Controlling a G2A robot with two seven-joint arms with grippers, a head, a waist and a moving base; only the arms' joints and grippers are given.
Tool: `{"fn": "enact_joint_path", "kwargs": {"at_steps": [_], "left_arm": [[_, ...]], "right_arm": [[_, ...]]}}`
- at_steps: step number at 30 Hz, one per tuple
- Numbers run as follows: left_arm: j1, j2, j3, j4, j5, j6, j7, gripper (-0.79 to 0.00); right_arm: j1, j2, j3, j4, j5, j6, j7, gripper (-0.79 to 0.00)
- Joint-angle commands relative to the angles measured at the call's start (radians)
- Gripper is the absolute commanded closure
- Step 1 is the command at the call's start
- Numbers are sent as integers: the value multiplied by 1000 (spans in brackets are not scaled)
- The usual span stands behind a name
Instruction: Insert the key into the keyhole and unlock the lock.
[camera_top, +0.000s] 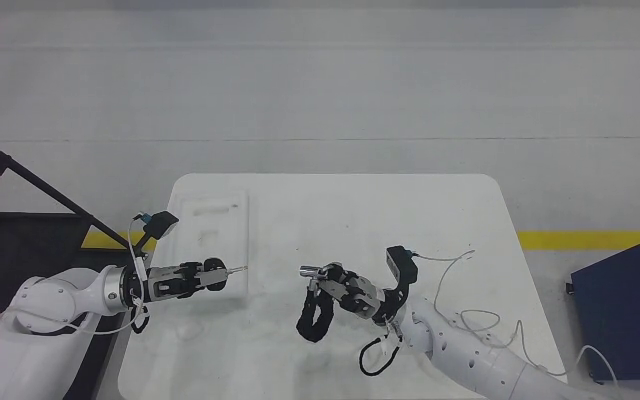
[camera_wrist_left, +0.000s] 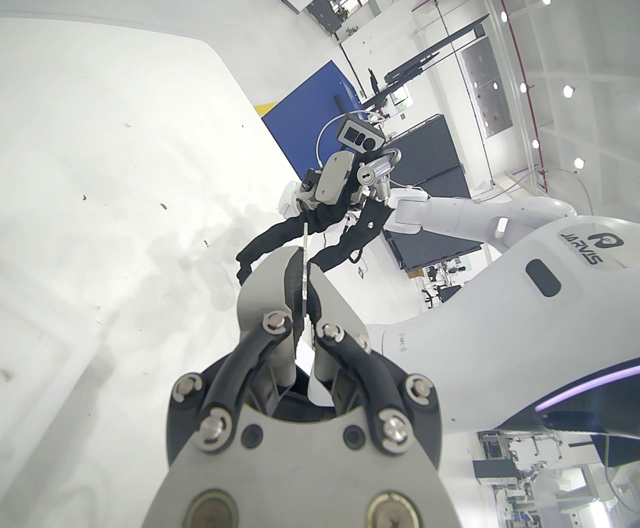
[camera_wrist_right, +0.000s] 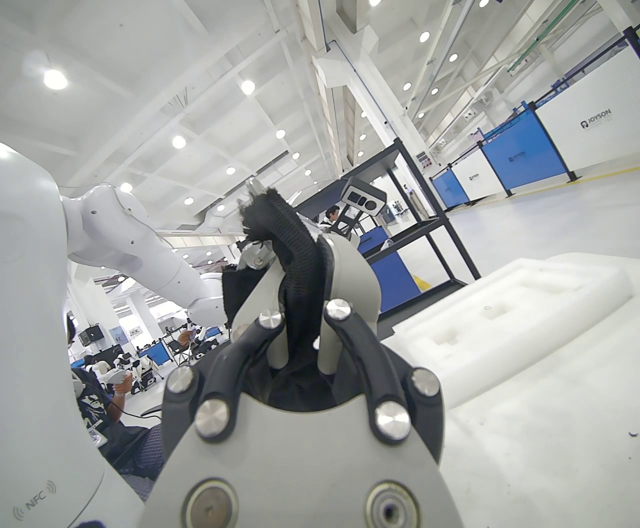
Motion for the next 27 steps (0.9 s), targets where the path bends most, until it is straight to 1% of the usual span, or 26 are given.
{"fn": "enact_joint_path", "kwargs": {"at_steps": [1, 5, 7, 10, 14, 19, 23, 27], "left_arm": [[0, 0, 0, 0, 0, 0, 0, 0], [0, 0, 0, 0, 0, 0, 0, 0], [0, 0, 0, 0, 0, 0, 0, 0], [0, 0, 0, 0, 0, 0, 0, 0], [0, 0, 0, 0, 0, 0, 0, 0], [0, 0, 0, 0, 0, 0, 0, 0], [0, 0, 0, 0, 0, 0, 0, 0], [0, 0, 0, 0, 0, 0, 0, 0]], "right_arm": [[0, 0, 1, 0, -1, 0, 0, 0], [0, 0, 1, 0, -1, 0, 0, 0], [-13, -4, 0, -35, 19, 0, 39, 0], [-14, -4, 8, -48, 63, 0, 94, 0], [-2, 6, 2, -51, 131, 0, 185, 0], [13, 32, -9, -45, 245, 0, 273, 0], [9, 59, 4, -44, 302, 0, 299, 0], [-17, 90, 25, -65, 318, 0, 296, 0]]}}
